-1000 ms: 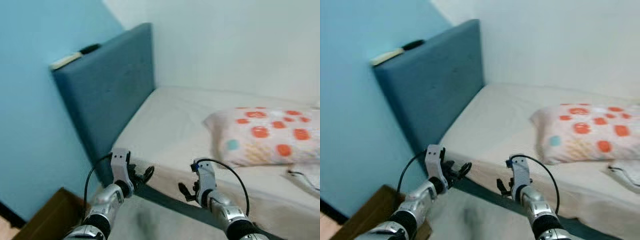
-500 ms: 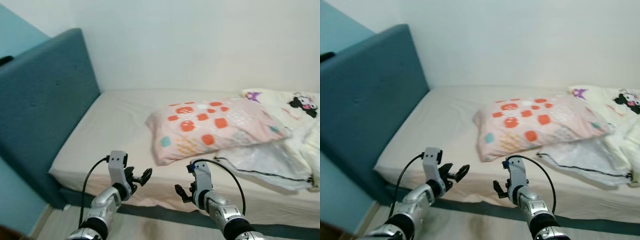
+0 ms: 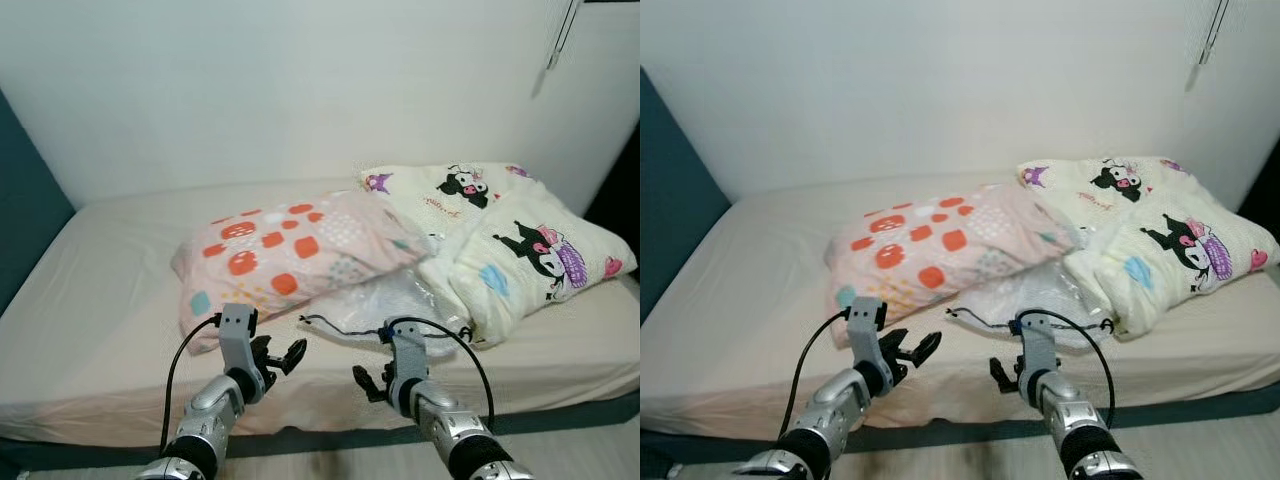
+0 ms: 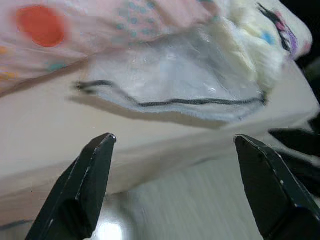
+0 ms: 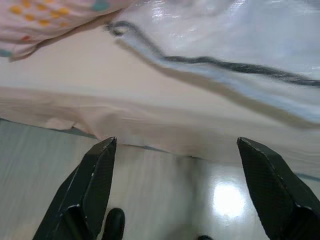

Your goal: Clean up the room

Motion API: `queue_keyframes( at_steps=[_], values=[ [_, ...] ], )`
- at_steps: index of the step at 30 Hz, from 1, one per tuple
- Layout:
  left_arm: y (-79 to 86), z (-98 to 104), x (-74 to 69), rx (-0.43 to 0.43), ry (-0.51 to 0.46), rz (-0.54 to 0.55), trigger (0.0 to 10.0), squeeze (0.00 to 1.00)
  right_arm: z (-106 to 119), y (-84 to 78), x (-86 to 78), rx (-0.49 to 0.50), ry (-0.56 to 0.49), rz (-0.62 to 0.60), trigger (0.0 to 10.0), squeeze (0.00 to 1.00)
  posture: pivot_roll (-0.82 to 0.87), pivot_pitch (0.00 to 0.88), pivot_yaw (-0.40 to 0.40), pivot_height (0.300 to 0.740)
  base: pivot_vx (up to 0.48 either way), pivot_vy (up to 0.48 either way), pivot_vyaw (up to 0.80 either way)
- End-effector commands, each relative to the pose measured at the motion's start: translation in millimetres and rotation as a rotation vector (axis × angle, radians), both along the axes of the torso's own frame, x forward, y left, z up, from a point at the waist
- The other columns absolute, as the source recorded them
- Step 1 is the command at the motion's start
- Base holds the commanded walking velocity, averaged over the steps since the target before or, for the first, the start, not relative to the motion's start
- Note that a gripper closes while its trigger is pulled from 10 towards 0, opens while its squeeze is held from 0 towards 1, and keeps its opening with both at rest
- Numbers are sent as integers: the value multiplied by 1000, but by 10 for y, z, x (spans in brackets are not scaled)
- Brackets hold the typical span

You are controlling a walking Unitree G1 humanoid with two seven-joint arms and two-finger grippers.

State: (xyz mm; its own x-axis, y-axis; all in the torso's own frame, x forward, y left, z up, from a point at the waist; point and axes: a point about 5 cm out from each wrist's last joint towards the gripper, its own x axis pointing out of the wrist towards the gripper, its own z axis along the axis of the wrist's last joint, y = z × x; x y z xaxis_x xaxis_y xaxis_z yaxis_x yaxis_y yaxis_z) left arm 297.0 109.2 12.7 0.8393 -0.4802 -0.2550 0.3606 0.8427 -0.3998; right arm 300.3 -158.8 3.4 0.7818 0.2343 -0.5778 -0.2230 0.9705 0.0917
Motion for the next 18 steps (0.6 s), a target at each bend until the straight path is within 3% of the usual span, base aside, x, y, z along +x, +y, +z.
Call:
queue_keyframes(
  at_steps=[1, 10, 18],
  values=[
    [33, 15, 24, 24, -4, 11, 10000, 0, 11, 19, 10, 16, -13, -15, 10000, 0, -142, 25, 69, 740, 0, -480, 0],
    [36, 15, 31, 35, -3, 29, 10000, 0, 39, 8, 22, 37, -43, -13, 10000, 0, -141, 26, 67, 740, 0, -480, 0],
    [67, 37, 62, 37, -6, 68, 10000, 0, 53, 34, 14, 46, -73, 20, 10000, 0, -140, 27, 63, 740, 0, -291, 780]
  ],
)
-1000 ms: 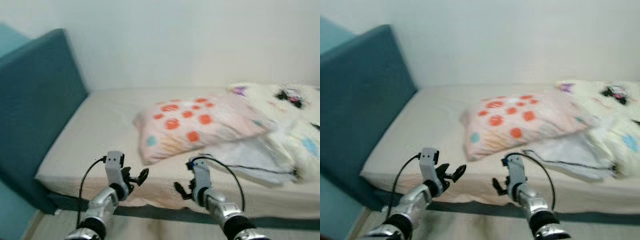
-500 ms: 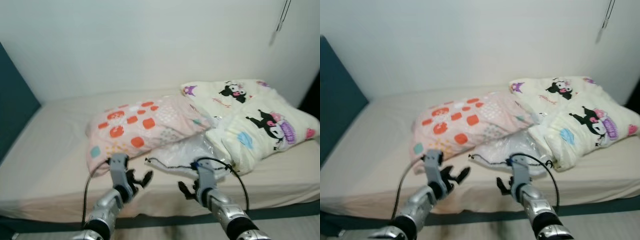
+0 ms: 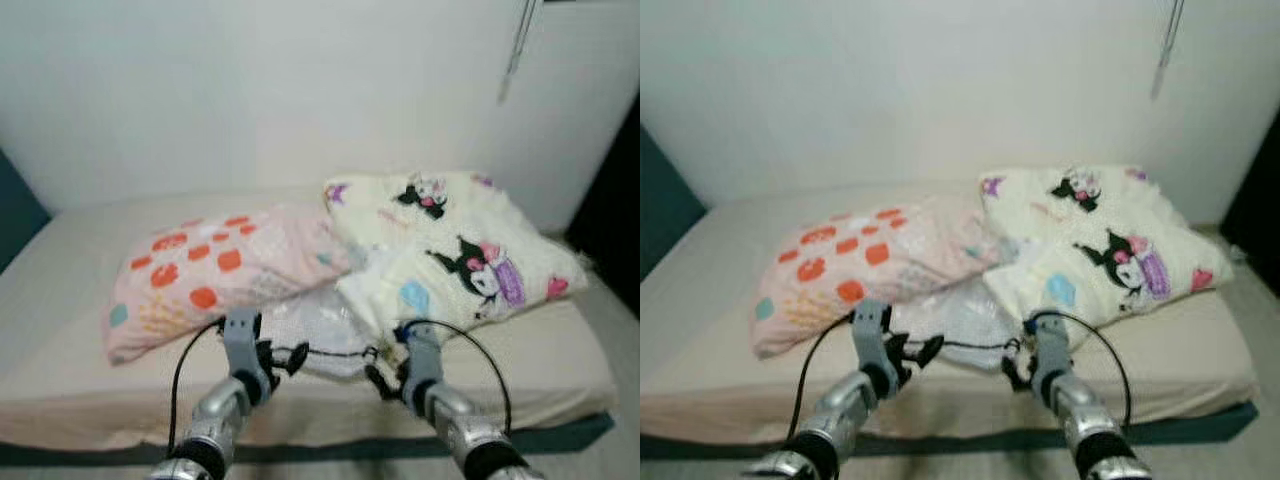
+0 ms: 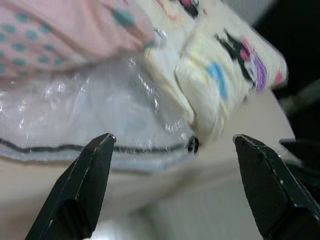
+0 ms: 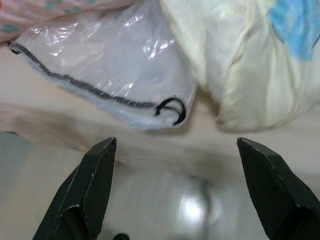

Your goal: Clean up the room

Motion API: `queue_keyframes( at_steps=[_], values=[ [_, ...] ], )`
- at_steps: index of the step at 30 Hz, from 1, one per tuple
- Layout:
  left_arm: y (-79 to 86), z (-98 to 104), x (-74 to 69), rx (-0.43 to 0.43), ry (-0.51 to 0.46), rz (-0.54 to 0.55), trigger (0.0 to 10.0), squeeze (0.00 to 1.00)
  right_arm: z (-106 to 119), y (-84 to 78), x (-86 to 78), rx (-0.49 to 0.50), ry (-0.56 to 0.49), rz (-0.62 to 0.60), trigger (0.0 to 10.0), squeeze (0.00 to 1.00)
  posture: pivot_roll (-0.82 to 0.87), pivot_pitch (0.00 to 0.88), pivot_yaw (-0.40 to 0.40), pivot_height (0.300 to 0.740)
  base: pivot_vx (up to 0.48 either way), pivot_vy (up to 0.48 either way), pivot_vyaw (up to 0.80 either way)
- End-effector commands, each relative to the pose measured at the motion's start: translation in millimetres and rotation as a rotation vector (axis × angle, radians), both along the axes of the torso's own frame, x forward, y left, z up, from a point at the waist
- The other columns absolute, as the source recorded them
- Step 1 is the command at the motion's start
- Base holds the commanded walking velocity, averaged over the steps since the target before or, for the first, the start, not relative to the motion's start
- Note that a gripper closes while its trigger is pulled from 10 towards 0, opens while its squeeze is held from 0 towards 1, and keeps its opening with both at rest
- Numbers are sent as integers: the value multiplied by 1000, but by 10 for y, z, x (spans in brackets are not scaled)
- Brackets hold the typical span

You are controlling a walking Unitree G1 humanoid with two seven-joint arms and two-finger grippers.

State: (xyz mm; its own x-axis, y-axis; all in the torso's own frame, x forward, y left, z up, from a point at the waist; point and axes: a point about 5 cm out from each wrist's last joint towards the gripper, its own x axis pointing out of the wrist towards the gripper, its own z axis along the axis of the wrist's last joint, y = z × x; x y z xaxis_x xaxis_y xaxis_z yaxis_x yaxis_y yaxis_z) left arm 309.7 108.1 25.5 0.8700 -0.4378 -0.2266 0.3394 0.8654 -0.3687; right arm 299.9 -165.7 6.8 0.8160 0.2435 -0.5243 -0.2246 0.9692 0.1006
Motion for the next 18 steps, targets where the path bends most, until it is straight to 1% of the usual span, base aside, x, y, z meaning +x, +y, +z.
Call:
queue_keyframes(
  at_steps=[1, 3, 18],
  values=[
    [86, -88, -59, 12, 40, 37, 10000, 0, 18, 103, 17, 23, -14, 23, 10000, 0, -140, 27, 64, 740, 0, 0, 800],
    [101, -88, -53, 9, 45, 52, 10000, 0, 17, 103, 17, 25, -14, 21, 10000, 0, -142, 29, 63, 740, 0, 0, 800],
    [127, -113, -67, 30, 54, 68, 10000, 0, 20, 88, 17, 37, -17, 14, 10000, 0, -138, 30, 60, 740, 0, 0, 800]
  ],
)
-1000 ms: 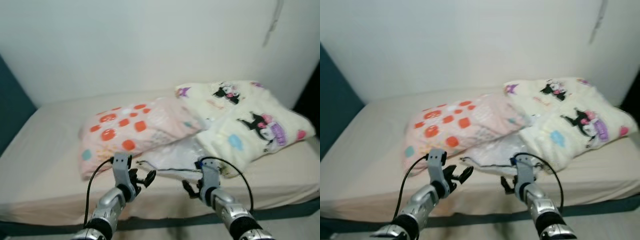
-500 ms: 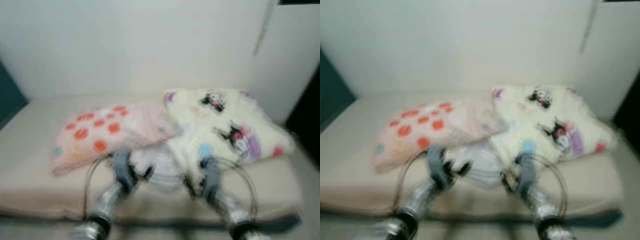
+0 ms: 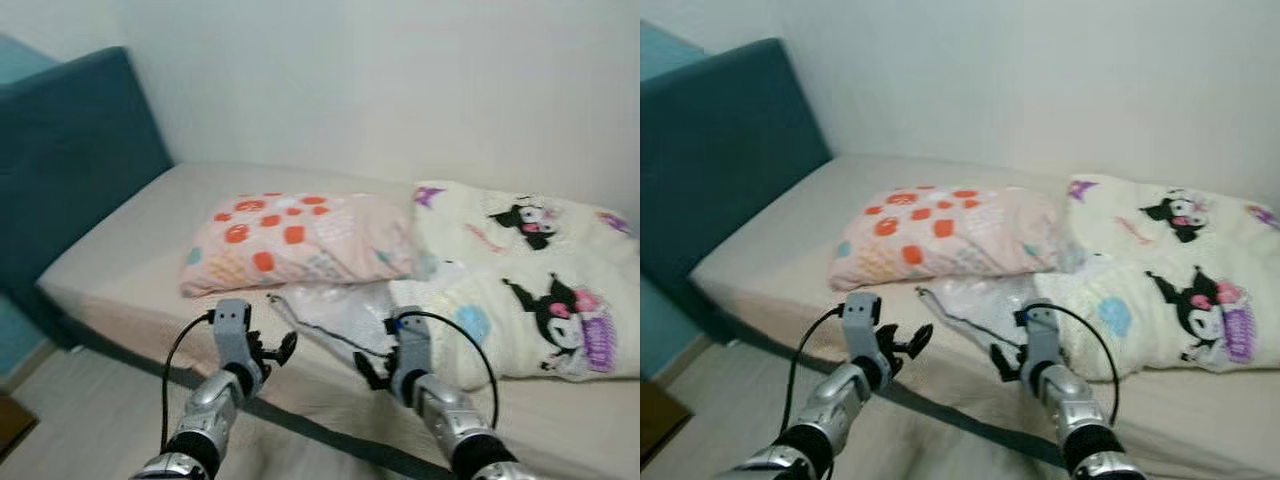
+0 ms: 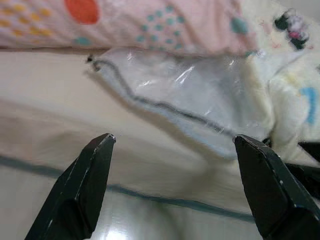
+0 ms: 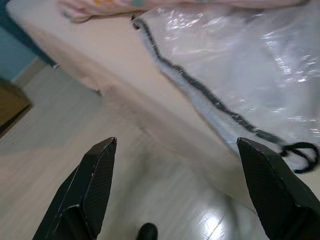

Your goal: Clean up the room

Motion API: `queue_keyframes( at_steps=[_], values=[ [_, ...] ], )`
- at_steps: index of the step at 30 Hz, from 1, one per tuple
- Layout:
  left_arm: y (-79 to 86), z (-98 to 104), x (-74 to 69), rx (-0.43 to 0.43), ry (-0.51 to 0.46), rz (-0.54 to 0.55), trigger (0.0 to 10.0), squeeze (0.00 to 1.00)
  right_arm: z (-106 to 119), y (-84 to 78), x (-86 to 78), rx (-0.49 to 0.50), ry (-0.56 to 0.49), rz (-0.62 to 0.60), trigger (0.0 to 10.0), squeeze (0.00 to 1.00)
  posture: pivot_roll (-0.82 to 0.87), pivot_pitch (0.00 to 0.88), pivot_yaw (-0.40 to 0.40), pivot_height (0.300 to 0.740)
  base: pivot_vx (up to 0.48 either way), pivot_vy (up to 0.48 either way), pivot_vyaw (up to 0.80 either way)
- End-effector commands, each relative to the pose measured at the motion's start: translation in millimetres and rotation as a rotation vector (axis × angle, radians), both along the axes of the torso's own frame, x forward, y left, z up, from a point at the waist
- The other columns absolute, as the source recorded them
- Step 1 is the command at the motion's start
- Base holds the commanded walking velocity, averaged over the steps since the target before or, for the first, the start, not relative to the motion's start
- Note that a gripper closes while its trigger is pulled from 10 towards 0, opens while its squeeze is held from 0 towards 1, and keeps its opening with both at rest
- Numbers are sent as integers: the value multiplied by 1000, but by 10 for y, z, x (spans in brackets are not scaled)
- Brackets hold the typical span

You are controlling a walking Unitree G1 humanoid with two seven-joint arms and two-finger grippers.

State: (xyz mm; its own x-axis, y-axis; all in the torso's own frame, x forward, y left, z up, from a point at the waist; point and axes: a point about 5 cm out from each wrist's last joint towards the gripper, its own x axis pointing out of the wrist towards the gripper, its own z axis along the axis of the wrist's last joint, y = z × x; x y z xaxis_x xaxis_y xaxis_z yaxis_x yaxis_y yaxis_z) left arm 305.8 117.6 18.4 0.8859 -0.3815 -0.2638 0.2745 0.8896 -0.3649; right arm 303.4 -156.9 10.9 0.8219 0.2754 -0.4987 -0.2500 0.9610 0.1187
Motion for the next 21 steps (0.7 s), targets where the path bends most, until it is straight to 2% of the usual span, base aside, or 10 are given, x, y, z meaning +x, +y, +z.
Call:
queue_keyframes(
  at_steps=[1, 9, 11, 14, 21],
  values=[
    [41, -44, -29, 16, 20, 12, 10000, 0, -20, 1, -17, 14, 6, -9, 10000, 0, -138, 28, 59, 740, 0, 0, 800],
    [52, -42, -30, 21, 15, 3, 10000, 0, 1, -52, 5, 1, -9, -50, 10000, 0, -138, 22, 59, 740, 0, 0, 800],
    [34, -32, -32, 15, 3, -19, 10000, 0, 26, -149, 32, -15, -24, -132, 10000, 0, -138, 22, 59, 740, 0, 0, 800],
    [13, -25, -39, 6, -9, -42, 10000, 0, 57, -281, 59, -41, -40, -229, 10000, 0, -138, 21, 60, 740, 0, -235, 0],
    [-29, -21, -43, 1, -12, -61, 10000, 0, 100, -407, 88, -113, -45, -277, 10000, 0, -139, 32, 57, 740, 0, -472, 0]
  ],
)
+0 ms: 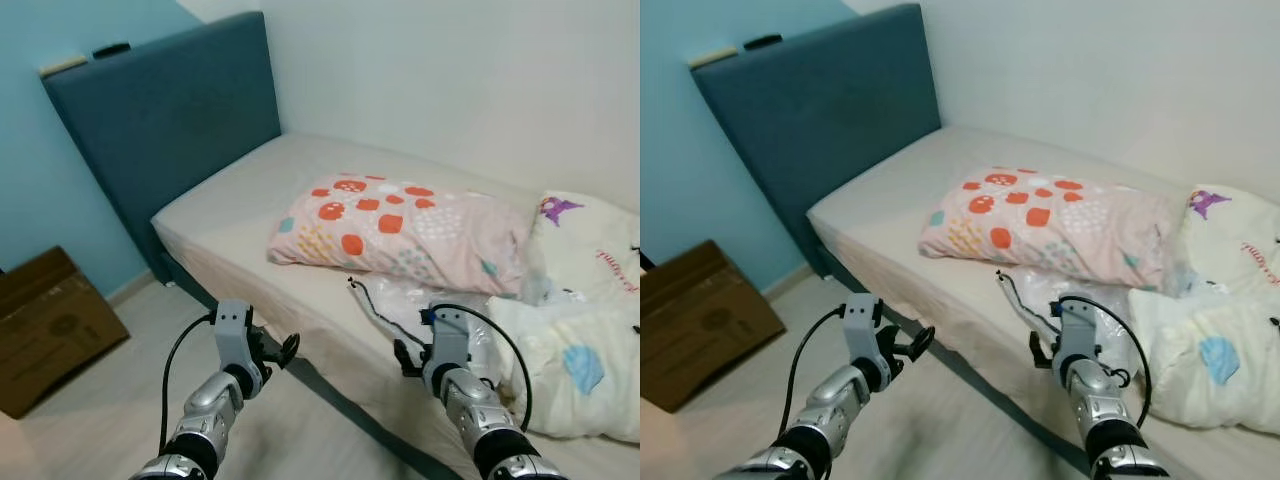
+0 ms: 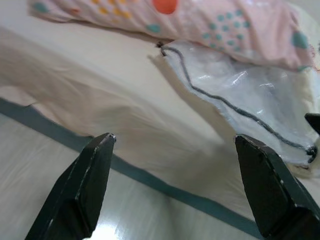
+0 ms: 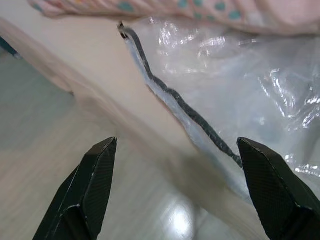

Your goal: Clean up the room

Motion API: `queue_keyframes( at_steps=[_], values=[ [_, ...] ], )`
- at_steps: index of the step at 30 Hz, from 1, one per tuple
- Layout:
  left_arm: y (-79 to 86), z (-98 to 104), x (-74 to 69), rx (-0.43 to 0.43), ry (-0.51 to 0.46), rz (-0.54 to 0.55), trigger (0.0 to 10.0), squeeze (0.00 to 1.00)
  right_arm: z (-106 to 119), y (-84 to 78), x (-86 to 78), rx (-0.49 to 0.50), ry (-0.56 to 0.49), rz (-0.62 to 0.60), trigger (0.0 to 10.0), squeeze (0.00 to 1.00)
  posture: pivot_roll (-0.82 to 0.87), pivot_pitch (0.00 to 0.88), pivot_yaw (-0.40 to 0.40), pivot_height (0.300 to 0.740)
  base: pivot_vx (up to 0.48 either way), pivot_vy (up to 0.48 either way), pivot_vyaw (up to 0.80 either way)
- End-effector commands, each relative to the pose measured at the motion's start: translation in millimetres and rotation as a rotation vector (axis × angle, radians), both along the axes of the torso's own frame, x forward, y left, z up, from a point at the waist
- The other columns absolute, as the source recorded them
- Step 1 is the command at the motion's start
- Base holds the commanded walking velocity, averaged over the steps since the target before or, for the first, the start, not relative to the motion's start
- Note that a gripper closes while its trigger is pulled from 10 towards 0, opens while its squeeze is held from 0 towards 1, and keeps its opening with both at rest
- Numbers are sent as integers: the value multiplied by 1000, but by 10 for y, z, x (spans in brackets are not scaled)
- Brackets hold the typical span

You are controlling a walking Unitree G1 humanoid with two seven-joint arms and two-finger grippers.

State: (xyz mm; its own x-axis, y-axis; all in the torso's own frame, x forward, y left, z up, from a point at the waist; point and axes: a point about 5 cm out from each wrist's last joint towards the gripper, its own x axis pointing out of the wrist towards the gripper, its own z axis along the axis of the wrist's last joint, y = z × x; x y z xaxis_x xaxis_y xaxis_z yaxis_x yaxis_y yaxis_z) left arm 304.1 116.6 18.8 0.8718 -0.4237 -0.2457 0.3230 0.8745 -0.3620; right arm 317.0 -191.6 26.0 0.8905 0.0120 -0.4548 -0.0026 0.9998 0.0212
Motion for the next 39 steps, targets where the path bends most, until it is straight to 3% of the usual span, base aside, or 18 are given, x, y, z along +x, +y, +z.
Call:
queue_keyframes(
  at_steps=[1, 6, 13, 22, 25, 28, 31, 33, 37, 39],
  values=[
    [-19, -25, -26, 4, 7, -14, 10000, 0, -52, -60, -48, -20, 22, -24, 10000, 0, -139, 32, 57, 740, 0, -472, 0],
    [-24, -24, -24, -9, 10, 3, 10000, 0, 5, -128, -13, -29, -5, -84, 10000, 0, -136, 39, 55, 740, 0, -358, 0],
    [34, 1, -4, -46, -1, 35, 10000, 0, 138, -161, 82, 36, -65, -129, 10000, 0, -136, 40, 47, 740, 0, 0, 0],
    [60, 25, 21, -32, -12, 49, 10000, 0, 191, -127, 130, 64, -79, -112, 10000, 0, -142, 38, 34, 740, 0, -439, 0],
    [66, 29, 35, -20, -10, 72, 10000, 0, 197, -21, 149, 107, -77, -59, 10000, 0, -144, 36, 31, 740, 0, -124, 0],
    [65, 28, 36, -16, -10, 82, 10000, 0, 94, 258, 108, 177, 35, 115, 10000, 0, -144, 36, 30, 740, 0, 0, 0],
    [62, 29, 36, -13, -11, 79, 10000, 0, 56, 298, 84, 178, 72, 144, 10000, 0, -143, 35, 29, 740, 0, 0, 0],
    [61, 36, 38, -3, -20, 70, 10000, 0, -11, 322, 45, 242, 155, 126, 10000, 0, -142, 36, 29, 730, 0, 0, 0],
    [61, 40, 40, 3, -24, 65, 10000, 0, -23, 321, 37, 274, 173, 116, 10000, 0, -144, 36, 30, 725, 0, 0, 0],
    [76, 70, 60, 61, -53, 42, 10000, 0, -44, 297, 11, 355, 215, 118, 10000, 0, -147, 38, 30, 710, 0, 0, 0]
  ],
)
